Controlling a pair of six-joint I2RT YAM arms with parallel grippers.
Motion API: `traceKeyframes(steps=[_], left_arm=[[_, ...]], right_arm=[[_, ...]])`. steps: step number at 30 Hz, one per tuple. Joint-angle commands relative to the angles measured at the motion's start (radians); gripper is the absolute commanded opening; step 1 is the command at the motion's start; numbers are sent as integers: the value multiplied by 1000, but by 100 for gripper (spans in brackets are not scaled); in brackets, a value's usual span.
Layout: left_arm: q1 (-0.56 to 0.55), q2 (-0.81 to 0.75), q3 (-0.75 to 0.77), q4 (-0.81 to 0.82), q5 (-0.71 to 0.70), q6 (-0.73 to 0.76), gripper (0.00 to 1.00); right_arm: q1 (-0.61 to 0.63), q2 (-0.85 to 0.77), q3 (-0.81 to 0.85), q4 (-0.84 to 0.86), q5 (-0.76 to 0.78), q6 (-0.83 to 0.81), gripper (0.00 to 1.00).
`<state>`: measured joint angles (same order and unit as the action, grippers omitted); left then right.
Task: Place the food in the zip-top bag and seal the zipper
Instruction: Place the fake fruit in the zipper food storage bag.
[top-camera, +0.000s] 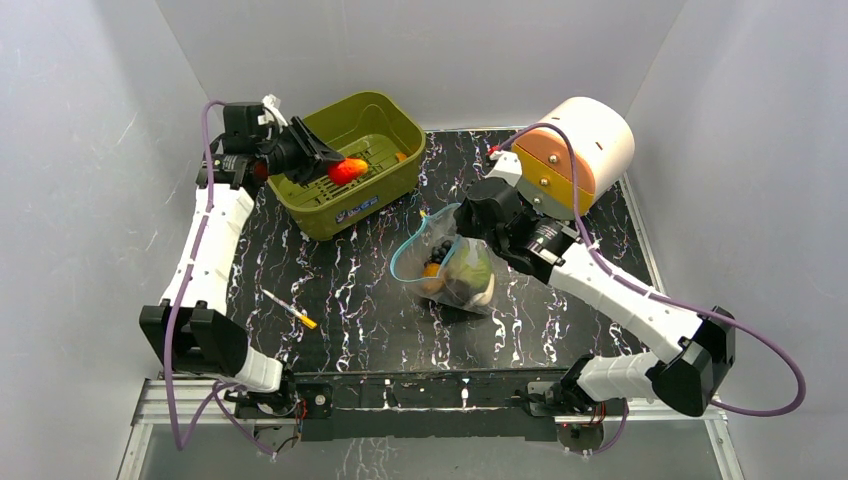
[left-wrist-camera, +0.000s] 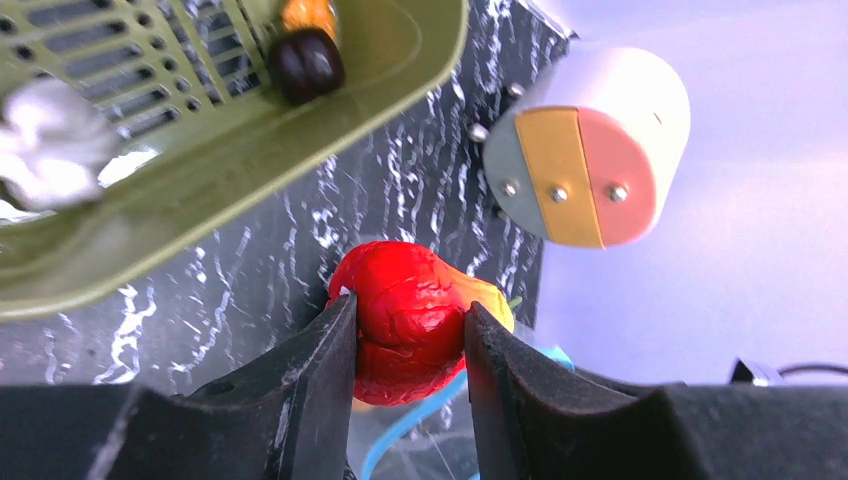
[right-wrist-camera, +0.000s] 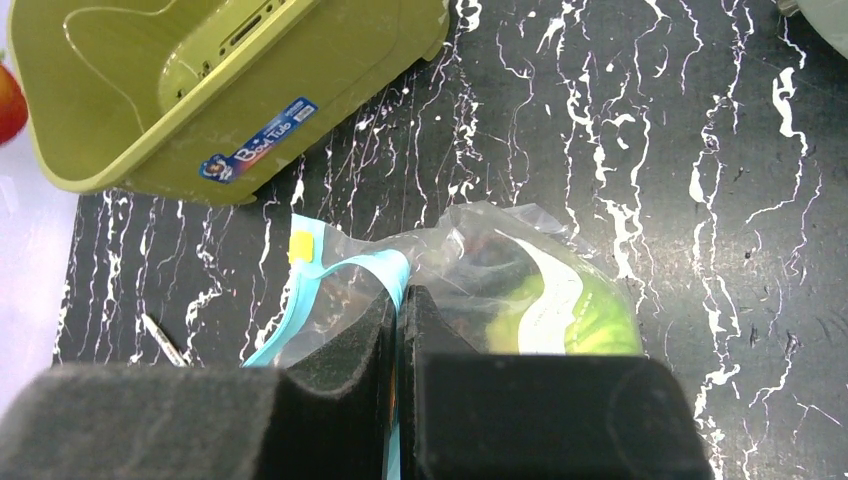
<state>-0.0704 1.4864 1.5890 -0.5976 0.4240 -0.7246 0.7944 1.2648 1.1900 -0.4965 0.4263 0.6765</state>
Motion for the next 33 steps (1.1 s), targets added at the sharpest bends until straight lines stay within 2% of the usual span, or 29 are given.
traceKeyframes(steps=[1,8,16,22,33], left_arm=[[-33,-83,-58,36,150,-79,15],[-119,-114,-182,144,198,-143,14],[-242,-100,-212,183,182,-170,15],[-256,-46,-184,136,189,-158,15],[-294,16,-157,120,247,-121,16]], right_arm=[[-29,23,57,67,-2,36,0],[-72,85,112,63,-44,69,0],[-83,115,143,70,-82,70,0],[-90,102,125,146,-129,70,0],[-92,142,156,147,-121,113,0]])
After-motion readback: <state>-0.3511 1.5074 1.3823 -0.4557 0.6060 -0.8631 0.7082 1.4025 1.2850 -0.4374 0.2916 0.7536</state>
